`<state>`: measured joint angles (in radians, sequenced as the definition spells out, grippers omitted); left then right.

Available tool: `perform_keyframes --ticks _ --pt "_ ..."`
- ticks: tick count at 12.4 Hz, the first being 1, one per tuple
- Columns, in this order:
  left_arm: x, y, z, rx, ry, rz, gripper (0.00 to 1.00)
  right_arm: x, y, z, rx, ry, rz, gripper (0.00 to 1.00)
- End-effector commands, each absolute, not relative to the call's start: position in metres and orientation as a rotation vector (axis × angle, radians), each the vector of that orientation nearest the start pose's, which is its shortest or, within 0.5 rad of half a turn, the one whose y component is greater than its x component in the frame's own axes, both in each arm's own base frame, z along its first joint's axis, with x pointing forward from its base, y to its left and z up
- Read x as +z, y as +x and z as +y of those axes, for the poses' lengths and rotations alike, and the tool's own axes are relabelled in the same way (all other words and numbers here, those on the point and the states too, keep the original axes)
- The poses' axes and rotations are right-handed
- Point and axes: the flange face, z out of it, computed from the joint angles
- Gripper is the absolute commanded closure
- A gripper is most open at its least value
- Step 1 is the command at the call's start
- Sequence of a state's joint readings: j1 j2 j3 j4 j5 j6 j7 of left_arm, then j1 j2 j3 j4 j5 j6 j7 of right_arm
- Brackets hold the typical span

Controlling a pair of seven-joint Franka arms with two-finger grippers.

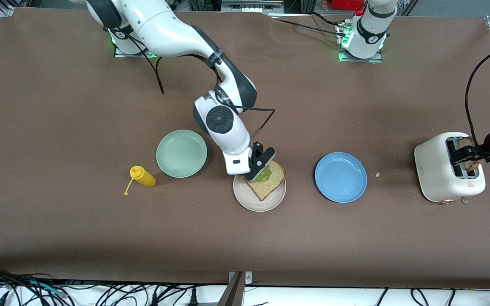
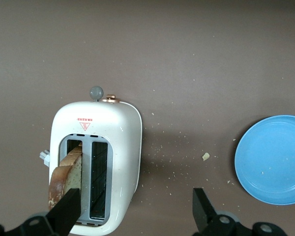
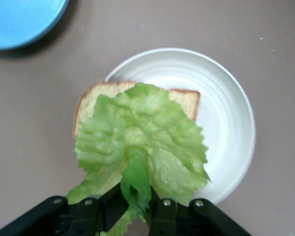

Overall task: Make sandwich in beige plate with both arms
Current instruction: 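Lower the lettuce onto the bread and open the right gripper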

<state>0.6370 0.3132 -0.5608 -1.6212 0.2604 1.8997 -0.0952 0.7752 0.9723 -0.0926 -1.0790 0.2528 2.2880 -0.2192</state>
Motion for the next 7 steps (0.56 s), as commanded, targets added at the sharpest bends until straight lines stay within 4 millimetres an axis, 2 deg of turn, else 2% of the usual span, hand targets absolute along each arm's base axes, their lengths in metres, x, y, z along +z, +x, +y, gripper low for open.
perform_keyframes --ticks 1,4,6,7 --pt "0.466 0.638 0.103 -0.019 -3.047 -0.146 0.00 0.241 0.590 0.553 -0.383 -2.719 -1.050 1.00" --pt "0.468 0.638 0.104 -0.025 -3.045 -0.146 0.00 0.238 0.591 0.550 -0.372 -2.722 -1.042 1.00" --pt "0.468 0.639 0.105 -0.028 -3.048 -0.147 0.00 0.228 0.590 0.549 -0.359 -2.728 -1.055 0.98" --pt "0.465 0.640 0.105 -0.023 -3.051 -0.147 0.00 0.226 0.591 0.548 -0.354 -2.734 -1.053 0.68"
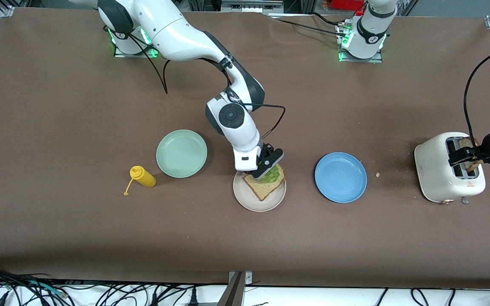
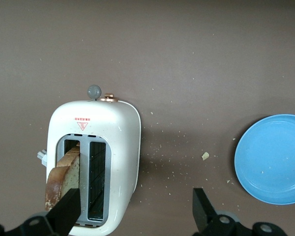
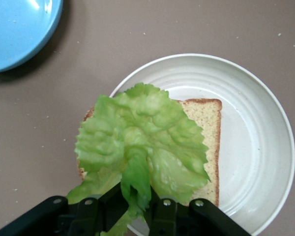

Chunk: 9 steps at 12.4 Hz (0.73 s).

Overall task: Make sandwich in beige plate with both arms
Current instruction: 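Lower the lettuce onto the bread and open the right gripper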

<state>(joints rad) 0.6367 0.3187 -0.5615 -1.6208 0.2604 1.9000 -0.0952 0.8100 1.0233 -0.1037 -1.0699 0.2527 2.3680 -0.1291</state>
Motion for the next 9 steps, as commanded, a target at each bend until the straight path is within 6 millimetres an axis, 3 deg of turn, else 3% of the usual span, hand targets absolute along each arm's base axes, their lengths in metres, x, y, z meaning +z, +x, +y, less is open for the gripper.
perform_keyframes --ticks 1,4,5,8,9 --pt "0.465 0.640 0.105 -0.023 -3.051 -0.147 0.00 0.219 0.593 0.544 -0.346 -2.739 -1.056 0.52" --pt "0.465 0.640 0.105 -0.023 -3.051 -0.147 0.00 0.217 0.595 0.541 -0.343 -2.743 -1.053 0.30" --pt "0.465 0.640 0.105 -0.023 -3.051 -0.147 0.00 0.217 0.596 0.540 -0.340 -2.741 -1.064 0.00" --pt "0.467 0.640 0.105 -0.029 -3.050 -0.148 0.00 0.223 0.600 0.536 -0.343 -2.744 -1.095 0.00" --pt "0.467 0.640 0.105 -0.029 -3.050 -0.148 0.00 0.236 0.600 0.535 -0.342 -2.740 -1.097 0.00"
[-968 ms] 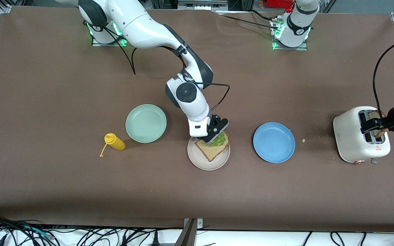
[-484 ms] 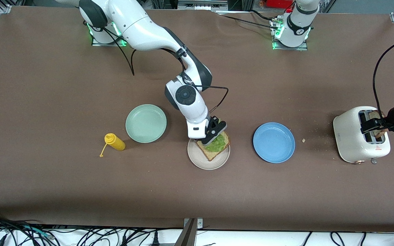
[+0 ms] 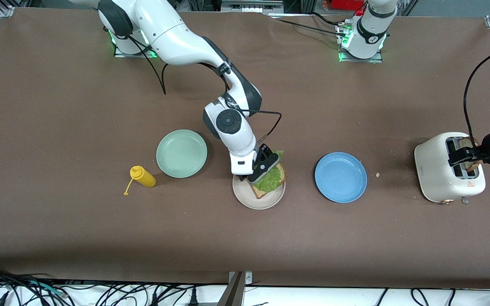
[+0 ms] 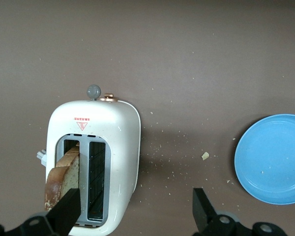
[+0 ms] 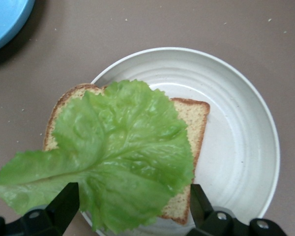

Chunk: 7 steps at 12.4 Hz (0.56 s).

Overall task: Make sandwich in beige plate with both arms
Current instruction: 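Lower the lettuce onto the bread and open the right gripper, then withdraw the right gripper while the left gripper grasps a toaster bread slice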

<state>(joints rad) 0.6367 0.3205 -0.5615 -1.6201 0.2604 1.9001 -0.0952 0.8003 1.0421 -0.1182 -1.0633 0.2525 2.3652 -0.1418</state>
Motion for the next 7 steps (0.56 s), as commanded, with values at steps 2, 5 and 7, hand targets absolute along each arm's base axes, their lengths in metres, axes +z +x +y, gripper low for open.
perform_keyframes --ticks 2,5,7 --pt "0.465 0.640 0.108 -0.025 -3.051 -0.153 0.00 0.255 0.600 0.514 -0.299 -2.732 -1.155 0.00" --pt "0.460 0.641 0.108 -0.013 -3.055 -0.152 0.00 0.303 0.608 0.447 -0.235 -2.725 -1.218 0.00" --pt "0.459 0.641 0.108 -0.013 -3.055 -0.151 0.00 0.334 0.624 0.362 -0.225 -2.720 -1.253 0.00"
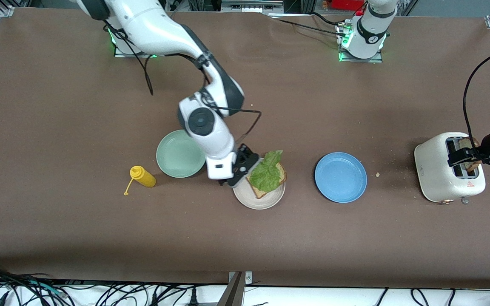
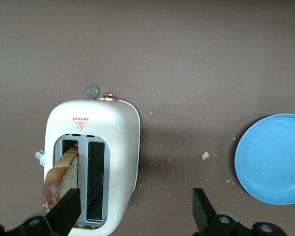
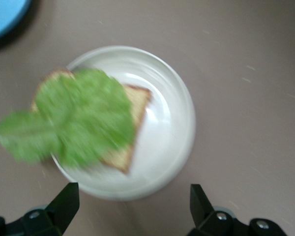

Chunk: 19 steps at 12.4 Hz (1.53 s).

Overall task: Make sandwich in beige plate with both arms
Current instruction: 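Withdraw the right gripper while the left gripper grasps a toaster bread slice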

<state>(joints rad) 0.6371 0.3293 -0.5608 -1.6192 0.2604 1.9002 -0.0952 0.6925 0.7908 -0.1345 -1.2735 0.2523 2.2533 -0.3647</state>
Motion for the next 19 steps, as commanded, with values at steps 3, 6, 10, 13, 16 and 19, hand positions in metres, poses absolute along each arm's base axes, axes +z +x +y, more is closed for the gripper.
perform_keyframes --ticks 3,6,10,13,16,19 --pt "0.459 0.640 0.111 -0.011 -3.056 -0.157 0.00 0.384 0.634 0.243 -0.173 -2.757 -1.144 0.00" --pt "0.459 0.635 0.137 -0.001 -3.057 -0.079 0.01 0.441 0.640 0.144 -0.114 -2.798 -0.947 0.00" --pt "0.421 0.626 0.204 0.061 -3.084 -0.078 0.01 0.523 0.604 0.054 0.017 -2.873 -0.574 0.00" --pt "0.379 0.625 0.231 0.102 -3.129 -0.129 0.01 0.586 0.588 0.047 0.024 -3.009 -0.367 0.00" --pt "0.352 0.622 0.234 0.168 -3.152 -0.133 0.10 0.635 0.580 0.037 0.040 -3.097 -0.328 0.00" --pt "0.348 0.611 0.234 0.298 -3.150 -0.141 0.49 0.646 0.579 0.035 0.063 -3.126 -0.236 0.00"
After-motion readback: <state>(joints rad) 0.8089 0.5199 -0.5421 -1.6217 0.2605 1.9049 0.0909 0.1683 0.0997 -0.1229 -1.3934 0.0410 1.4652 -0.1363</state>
